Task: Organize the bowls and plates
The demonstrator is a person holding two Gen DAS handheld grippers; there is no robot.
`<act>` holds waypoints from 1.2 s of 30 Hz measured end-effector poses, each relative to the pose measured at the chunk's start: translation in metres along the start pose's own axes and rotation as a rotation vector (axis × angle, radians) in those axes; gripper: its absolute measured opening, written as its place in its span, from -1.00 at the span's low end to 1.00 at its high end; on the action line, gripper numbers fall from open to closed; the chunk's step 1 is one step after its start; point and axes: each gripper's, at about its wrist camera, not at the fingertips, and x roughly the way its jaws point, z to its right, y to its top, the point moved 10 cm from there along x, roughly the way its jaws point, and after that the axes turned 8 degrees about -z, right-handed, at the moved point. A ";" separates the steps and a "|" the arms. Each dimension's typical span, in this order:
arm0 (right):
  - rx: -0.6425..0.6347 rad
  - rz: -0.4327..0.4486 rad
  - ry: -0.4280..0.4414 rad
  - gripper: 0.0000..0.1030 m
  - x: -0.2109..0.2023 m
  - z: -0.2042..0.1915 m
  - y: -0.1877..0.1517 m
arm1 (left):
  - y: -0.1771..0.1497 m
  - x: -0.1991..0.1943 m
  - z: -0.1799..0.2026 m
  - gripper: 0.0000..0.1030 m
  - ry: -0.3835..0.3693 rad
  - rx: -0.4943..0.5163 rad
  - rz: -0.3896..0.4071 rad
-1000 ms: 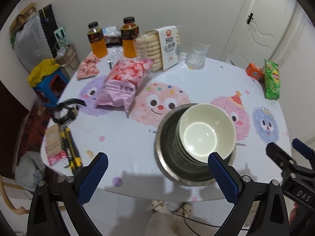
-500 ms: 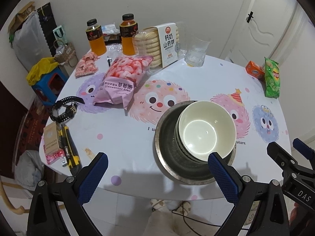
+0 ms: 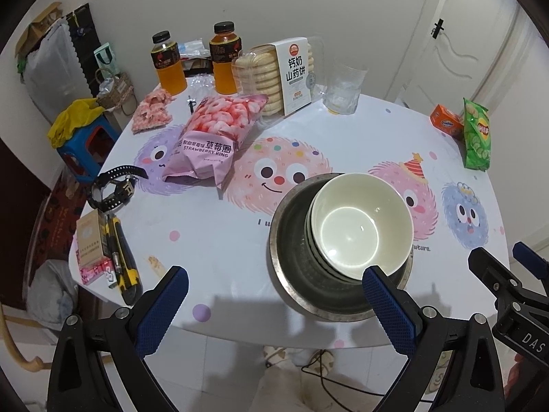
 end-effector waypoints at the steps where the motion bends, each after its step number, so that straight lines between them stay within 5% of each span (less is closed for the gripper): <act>1: -0.001 -0.001 0.000 0.99 0.000 0.000 0.000 | -0.001 0.000 0.001 1.00 -0.003 0.001 0.000; 36: 0.002 -0.017 -0.001 0.99 0.010 -0.001 0.006 | 0.003 0.011 -0.001 1.00 0.027 -0.010 -0.021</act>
